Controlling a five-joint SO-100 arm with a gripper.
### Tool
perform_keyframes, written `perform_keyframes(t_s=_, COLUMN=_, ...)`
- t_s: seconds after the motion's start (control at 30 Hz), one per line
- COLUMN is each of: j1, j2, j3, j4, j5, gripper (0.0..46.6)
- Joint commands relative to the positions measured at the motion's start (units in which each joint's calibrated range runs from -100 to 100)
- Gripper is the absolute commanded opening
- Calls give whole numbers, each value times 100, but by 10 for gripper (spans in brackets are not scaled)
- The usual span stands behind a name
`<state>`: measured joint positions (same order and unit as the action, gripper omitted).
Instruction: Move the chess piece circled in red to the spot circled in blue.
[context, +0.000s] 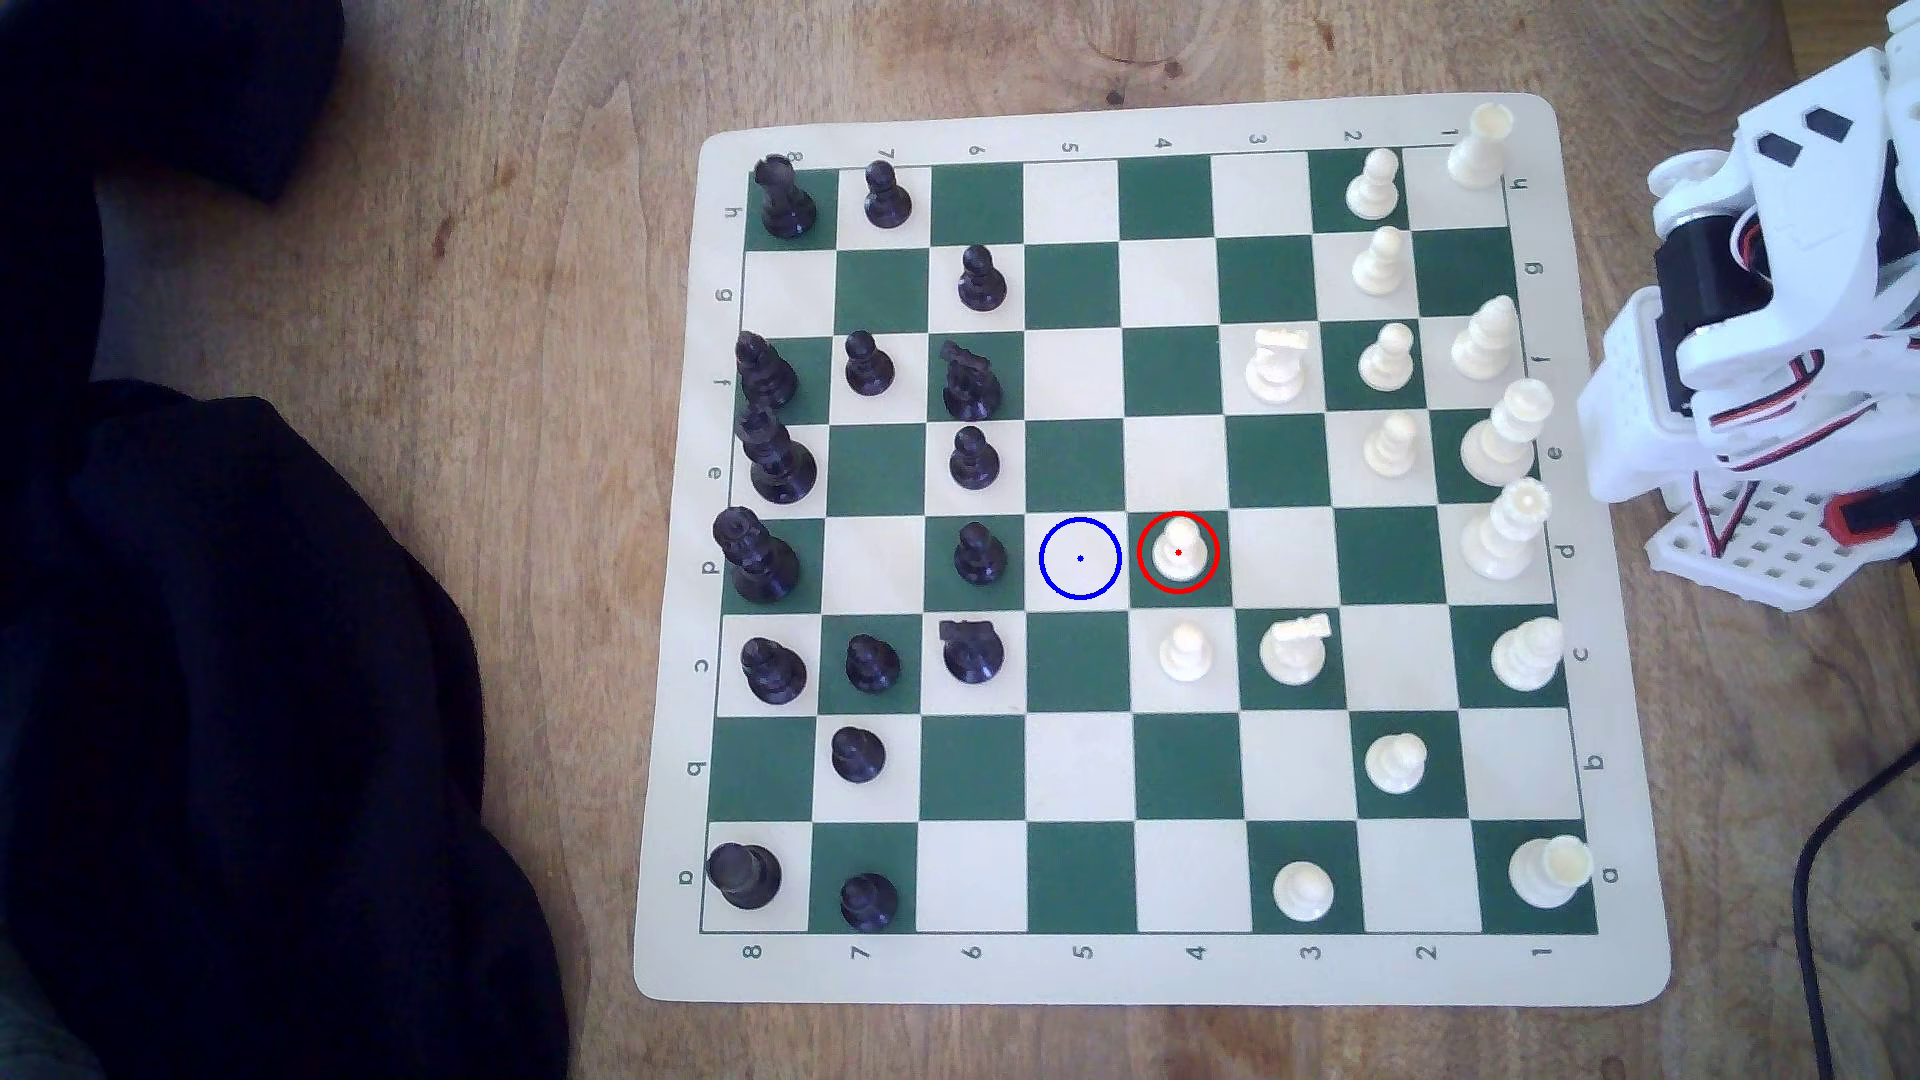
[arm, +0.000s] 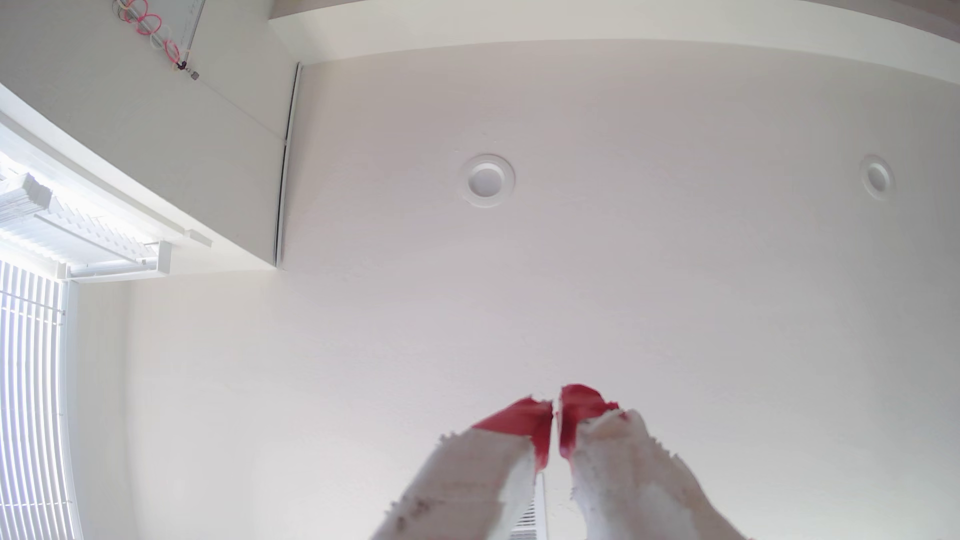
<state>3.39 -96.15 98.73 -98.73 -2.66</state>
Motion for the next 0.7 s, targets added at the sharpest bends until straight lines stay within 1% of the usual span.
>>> perform_keyframes(t_s=0.0, j1=9, j2=31, j3=117, j4=-95, j5=24, gripper=2)
perform_keyframes(t_s=0.1, j1=17, j2=31, j3=117, j4=4, j5=24, gripper=2)
perform_keyframes(t_s=0.23, j1=-226, j2=31, j3=117, j4=511, j5=24, gripper=2)
perform_keyframes(t_s=0.37, j1=-296, j2=31, j3=117, j4=1863, j5=24, gripper=2)
perform_keyframes(t_s=0.4, j1=-257, j2=31, j3=108, j4=2698, j5=24, gripper=2)
perform_keyframes(t_s=0.5, j1=-218, j2=31, j3=-46, j4=4049, j5=0, gripper=2)
perform_keyframes(t_s=0.53, j1=-218, j2=31, j3=-209, j4=4729, j5=-5, gripper=2)
perform_keyframes(t_s=0.67, j1=-132, j2=31, j3=-726, j4=6408, j5=-10, gripper=2)
